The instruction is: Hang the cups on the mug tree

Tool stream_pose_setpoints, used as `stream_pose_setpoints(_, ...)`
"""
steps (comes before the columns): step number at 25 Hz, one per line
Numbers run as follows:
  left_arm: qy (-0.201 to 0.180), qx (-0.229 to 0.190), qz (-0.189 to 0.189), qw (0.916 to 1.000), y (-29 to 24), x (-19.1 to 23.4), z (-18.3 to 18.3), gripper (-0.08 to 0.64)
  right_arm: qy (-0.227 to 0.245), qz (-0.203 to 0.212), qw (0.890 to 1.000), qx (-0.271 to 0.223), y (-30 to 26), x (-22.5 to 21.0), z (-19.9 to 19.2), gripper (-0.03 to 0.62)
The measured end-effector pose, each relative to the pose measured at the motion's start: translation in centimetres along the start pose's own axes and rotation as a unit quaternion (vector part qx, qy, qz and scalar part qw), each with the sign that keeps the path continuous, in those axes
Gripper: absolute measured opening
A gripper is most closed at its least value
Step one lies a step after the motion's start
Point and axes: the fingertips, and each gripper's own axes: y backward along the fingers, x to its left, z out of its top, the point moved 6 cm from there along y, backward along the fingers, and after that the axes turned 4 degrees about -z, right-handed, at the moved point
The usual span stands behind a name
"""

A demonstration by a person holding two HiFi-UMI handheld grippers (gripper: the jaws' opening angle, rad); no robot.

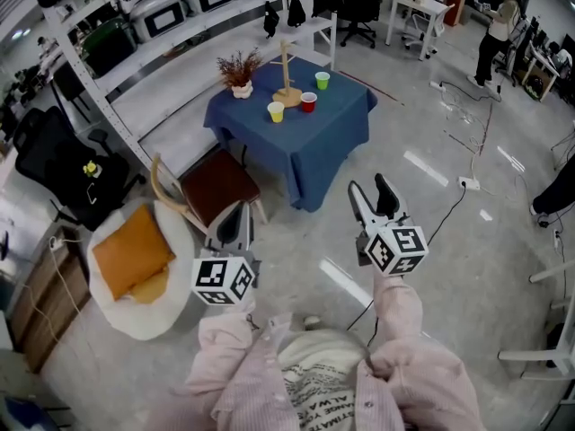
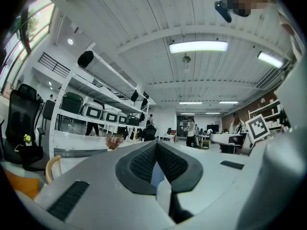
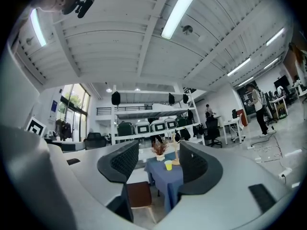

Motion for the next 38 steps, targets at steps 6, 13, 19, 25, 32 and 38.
stream_pose_setpoints(6,0.008,0.012,0.008,0.9999,-0.3,-0.4,-1.0,-0.002,-0.010,0.008,1.000,0.016,-0.6,-0.8,-0.8,0.233)
stream_pose_setpoints(13,0.015,0.013,0.014,0.9997,-2.8,1.2,-1.8,-0.002,-0.006,0.006,1.000,0.030,-3.4,-2.0,-2.0,0.232)
stream_pose_setpoints(19,0.025,0.017,0.013,0.9995,-7.6,3.9,-2.6,-0.002,0.001,0.011,0.999,0.038,-8.3,-3.2,-2.6,0.232)
stream_pose_setpoints(25,0.035,0.030,0.003,0.9989,-14.3,7.5,-3.5,-0.002,-0.004,0.011,0.999,0.053,-15.0,-4.9,-4.2,0.212)
stream_pose_setpoints(32,0.046,0.053,0.006,0.9975,-20.3,12.4,-4.2,-0.003,-0.017,0.019,0.997,0.071,-23.3,-5.7,-5.7,0.212)
stream_pose_setpoints(38,0.050,0.058,0.007,0.9970,-24.6,16.1,-4.3,-0.002,-0.019,0.028,0.997,0.074,-28.6,-6.0,-6.4,0.213)
